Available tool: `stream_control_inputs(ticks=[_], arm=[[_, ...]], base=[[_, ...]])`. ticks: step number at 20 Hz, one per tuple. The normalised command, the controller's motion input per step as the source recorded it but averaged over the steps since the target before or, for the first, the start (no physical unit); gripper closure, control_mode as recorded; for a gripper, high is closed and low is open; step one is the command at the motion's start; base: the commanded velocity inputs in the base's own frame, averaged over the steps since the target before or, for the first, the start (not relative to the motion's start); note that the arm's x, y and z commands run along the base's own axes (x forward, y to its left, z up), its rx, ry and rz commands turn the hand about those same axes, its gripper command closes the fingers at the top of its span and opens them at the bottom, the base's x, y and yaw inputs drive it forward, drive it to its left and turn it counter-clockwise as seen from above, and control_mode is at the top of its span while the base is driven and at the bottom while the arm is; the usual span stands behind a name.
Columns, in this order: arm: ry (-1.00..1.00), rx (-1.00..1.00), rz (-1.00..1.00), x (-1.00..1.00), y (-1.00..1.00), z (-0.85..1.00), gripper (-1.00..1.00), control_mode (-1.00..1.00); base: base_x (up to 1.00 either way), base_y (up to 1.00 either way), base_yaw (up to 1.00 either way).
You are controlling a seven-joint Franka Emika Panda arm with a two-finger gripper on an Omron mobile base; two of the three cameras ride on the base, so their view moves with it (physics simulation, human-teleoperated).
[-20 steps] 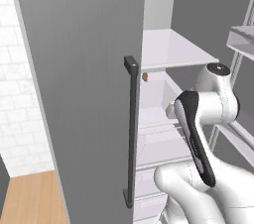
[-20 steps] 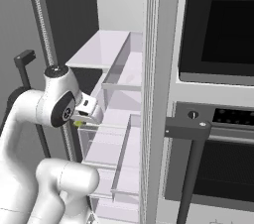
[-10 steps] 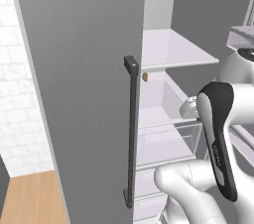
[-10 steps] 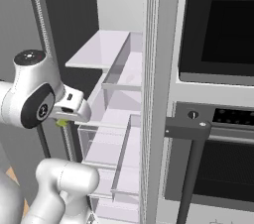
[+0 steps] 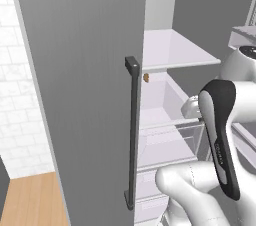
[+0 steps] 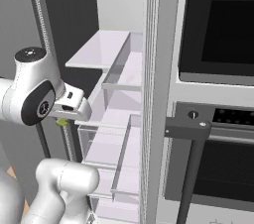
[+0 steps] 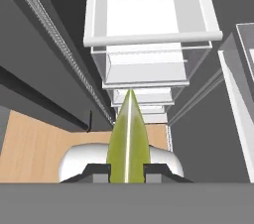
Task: Grab a lemon wedge from the fridge and one ice cube from the ice bowl, and put them in the glass of lemonade.
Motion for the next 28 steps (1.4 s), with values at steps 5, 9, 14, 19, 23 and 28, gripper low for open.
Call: stream_control_inputs(ticks=[5,9,14,19,23,28], arm=[[0.0,0.0,0.0,-0.04,0.0,0.0,1.0,1.0],[0.0,0.0,0.0,0.0,0.0,0.0,1.0,1.0],[0.0,0.0,0.0,0.0,0.0,0.0,1.0,1.0],[0.0,0.0,0.0,0.0,0.0,0.0,1.0,1.0],[0.0,0.0,0.0,0.0,0.0,0.0,1.0,1.0],[0.0,0.0,0.0,0.0,0.0,0.0,1.0,1.0]], base=[[-0.44,0.03,0.0],[-1.0,0.05,0.0],[-1.0,0.0,0.0],[-0.99,0.0,-0.26],[-0.56,-0.03,-0.67],[0.01,-0.54,-0.69]])
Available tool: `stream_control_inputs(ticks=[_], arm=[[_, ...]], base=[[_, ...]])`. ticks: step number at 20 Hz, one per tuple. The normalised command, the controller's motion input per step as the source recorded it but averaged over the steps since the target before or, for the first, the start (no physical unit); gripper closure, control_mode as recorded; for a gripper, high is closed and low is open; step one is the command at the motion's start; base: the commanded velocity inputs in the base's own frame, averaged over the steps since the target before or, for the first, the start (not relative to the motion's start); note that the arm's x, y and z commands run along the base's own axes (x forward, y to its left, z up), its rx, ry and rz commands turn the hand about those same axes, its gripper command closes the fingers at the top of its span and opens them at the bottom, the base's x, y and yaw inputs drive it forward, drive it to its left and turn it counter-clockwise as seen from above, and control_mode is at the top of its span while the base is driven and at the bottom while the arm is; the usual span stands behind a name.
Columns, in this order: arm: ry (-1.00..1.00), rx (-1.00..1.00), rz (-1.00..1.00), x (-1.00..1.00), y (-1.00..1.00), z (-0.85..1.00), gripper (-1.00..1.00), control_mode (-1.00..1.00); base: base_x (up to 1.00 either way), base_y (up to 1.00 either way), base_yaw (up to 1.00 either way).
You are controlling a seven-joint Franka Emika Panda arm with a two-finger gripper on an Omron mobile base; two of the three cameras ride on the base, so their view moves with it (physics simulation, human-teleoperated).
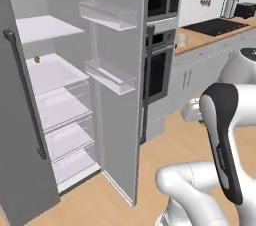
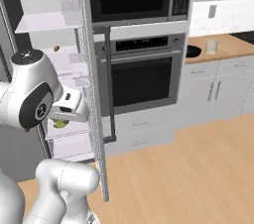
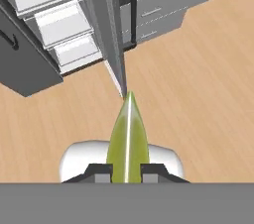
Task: Grab a lemon wedge from the fridge and one ice cube from the ice bowl, and put them in the glass of lemonade.
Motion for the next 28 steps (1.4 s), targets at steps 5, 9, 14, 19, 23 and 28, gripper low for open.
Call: stream_control_inputs(ticks=[5,9,14,19,23,28], arm=[[0.0,0.0,0.0,0.0,0.0,0.0,1.0,1.0],[0.0,0.0,0.0,0.0,0.0,0.0,1.0,1.0],[0.0,0.0,0.0,0.0,0.0,0.0,1.0,1.0],[0.0,0.0,0.0,0.0,0.0,0.0,1.0,1.0],[0.0,0.0,0.0,0.0,0.0,0.0,1.0,1.0],[0.0,0.0,0.0,0.0,0.0,0.0,1.0,1.0]], base=[[0.28,-0.8,-0.62],[0.27,-0.84,-0.27],[0.98,-0.27,-0.01],[1.0,0.2,0.02],[1.0,0.0,0.09],[1.0,-0.43,0.17]])
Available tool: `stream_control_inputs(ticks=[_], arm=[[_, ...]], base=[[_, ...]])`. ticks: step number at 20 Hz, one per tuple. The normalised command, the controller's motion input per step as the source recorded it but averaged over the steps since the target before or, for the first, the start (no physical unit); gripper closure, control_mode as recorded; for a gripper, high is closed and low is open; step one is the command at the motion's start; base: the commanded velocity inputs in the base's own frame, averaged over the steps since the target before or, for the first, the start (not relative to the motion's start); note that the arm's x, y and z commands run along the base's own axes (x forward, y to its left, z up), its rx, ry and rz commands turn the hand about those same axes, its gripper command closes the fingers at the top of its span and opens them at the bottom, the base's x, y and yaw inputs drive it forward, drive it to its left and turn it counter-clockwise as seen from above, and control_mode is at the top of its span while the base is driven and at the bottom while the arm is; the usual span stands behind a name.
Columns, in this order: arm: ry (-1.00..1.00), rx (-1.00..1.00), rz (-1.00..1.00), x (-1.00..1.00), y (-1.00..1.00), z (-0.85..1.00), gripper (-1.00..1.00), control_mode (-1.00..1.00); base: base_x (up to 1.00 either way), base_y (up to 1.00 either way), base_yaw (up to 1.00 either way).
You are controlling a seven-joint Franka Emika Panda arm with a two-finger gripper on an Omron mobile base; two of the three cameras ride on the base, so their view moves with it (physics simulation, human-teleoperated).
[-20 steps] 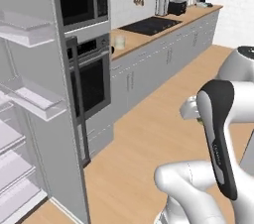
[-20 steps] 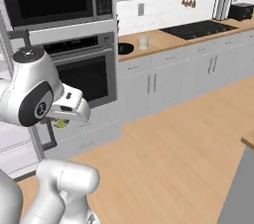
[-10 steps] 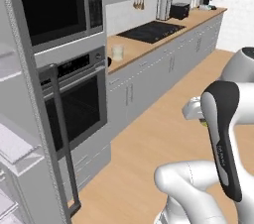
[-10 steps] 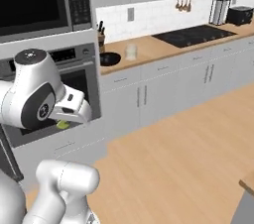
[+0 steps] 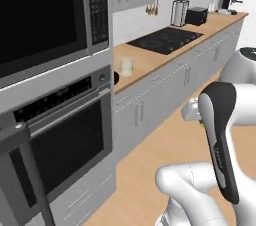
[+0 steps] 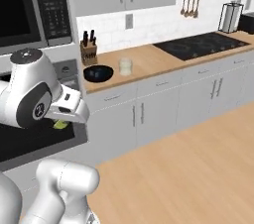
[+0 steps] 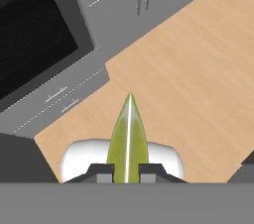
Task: Grab a lemon wedge from the fridge and one ice cube from the ice bowl, and put them in the glass of lemonade.
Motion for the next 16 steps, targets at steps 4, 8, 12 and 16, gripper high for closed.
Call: stream_control_inputs(ticks=[4,8,12,16], arm=[[0.0,0.0,0.0,0.0,0.0,0.0,1.0,1.0],[0.0,0.0,0.0,0.0,0.0,0.0,1.0,1.0],[0.0,0.0,0.0,0.0,0.0,0.0,1.0,1.0],[0.0,0.0,0.0,0.0,0.0,0.0,1.0,1.0]], base=[[1.0,-0.54,0.27],[1.0,-0.42,0.43],[1.0,-0.48,0.57],[0.56,-0.56,0.61]])
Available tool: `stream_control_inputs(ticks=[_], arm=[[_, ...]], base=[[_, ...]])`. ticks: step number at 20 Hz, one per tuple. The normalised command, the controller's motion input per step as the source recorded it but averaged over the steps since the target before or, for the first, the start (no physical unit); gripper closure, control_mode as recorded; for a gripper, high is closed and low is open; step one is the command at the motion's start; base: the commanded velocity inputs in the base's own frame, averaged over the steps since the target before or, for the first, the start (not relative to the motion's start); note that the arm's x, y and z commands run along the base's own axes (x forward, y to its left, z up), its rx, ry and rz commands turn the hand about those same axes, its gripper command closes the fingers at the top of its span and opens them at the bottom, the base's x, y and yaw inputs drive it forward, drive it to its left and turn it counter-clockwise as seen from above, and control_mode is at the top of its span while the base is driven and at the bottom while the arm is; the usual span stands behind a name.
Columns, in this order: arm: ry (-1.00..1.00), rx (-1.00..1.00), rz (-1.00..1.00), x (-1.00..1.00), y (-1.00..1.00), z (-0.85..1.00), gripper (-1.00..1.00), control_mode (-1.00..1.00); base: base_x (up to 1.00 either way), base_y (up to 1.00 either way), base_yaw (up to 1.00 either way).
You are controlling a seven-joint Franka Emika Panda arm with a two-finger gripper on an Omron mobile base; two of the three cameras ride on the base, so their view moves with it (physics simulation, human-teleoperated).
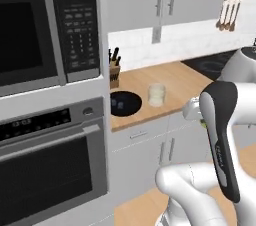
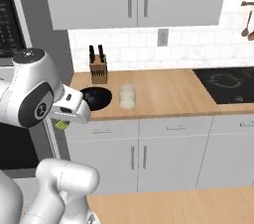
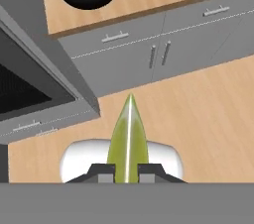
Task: Grab a lemon wedge from the fridge and one ice cube from the ice bowl, and put them in the glass of lemonade.
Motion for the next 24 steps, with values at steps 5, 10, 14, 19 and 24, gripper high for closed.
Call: stream_control_inputs(ticks=[5,10,14,19,24], arm=[[0.0,0.0,0.0,0.0,0.0,0.0,1.0,1.0],[0.0,0.0,0.0,0.0,0.0,0.0,1.0,1.0],[0.0,0.0,0.0,0.0,0.0,0.0,1.0,1.0],[0.0,0.0,0.0,0.0,0.0,0.0,1.0,1.0],[0.0,0.0,0.0,0.0,0.0,0.0,1.0,1.0]], base=[[0.17,-0.78,0.47],[0.35,-0.49,0.4],[0.61,-0.44,0.26],[0.63,-0.5,0.08],[0.59,-0.1,-0.02]])
